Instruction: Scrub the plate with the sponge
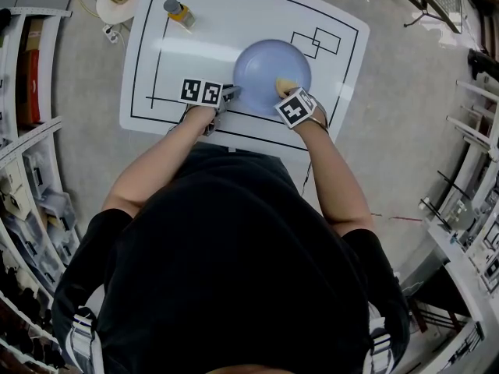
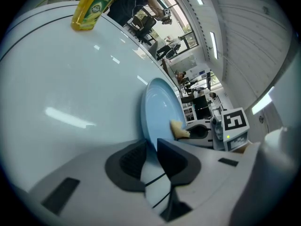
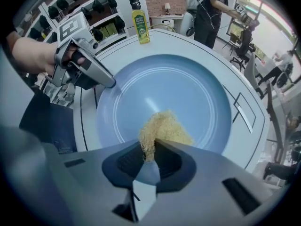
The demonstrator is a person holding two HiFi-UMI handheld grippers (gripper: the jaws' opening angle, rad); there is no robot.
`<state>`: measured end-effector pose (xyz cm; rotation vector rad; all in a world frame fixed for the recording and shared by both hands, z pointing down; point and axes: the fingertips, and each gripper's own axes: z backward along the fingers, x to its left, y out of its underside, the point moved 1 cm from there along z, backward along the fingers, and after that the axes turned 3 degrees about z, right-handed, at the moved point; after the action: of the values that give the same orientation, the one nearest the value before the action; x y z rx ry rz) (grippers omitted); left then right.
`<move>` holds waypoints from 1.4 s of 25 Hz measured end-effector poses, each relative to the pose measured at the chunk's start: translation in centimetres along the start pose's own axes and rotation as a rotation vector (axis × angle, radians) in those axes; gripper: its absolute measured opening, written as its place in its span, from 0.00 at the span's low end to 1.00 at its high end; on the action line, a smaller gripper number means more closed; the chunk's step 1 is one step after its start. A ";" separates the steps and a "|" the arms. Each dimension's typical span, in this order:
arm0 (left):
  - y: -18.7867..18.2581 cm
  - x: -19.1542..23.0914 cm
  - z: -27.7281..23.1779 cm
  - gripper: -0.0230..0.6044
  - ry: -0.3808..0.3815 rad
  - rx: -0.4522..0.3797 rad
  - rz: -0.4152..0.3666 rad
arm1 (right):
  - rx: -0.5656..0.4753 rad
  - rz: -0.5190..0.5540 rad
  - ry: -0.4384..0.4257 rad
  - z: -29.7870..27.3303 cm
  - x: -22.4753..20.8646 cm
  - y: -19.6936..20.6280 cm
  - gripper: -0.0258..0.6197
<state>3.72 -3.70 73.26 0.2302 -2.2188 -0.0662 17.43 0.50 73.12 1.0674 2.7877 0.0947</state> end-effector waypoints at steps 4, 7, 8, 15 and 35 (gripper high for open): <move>0.2 0.0 0.0 0.16 0.003 0.004 -0.003 | -0.007 -0.001 -0.035 -0.4 2.0 -0.4 0.13; 0.2 0.0 0.0 0.16 0.003 0.008 -0.005 | -0.020 0.006 -0.064 -0.7 3.6 -1.2 0.13; 0.2 0.0 0.0 0.16 0.004 0.009 -0.006 | -0.024 0.009 -0.073 -0.8 4.0 -1.6 0.13; 0.3 0.1 0.0 0.16 0.002 0.017 -0.012 | -0.068 0.051 -0.106 -1.4 5.7 -4.9 0.13; 0.7 0.0 0.0 0.17 0.011 0.029 -0.015 | -0.120 0.106 -0.033 -1.4 2.0 -9.9 0.13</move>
<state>3.62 -3.06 73.37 0.2632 -2.2081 -0.0408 9.23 -5.49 73.15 1.1749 2.6576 0.2514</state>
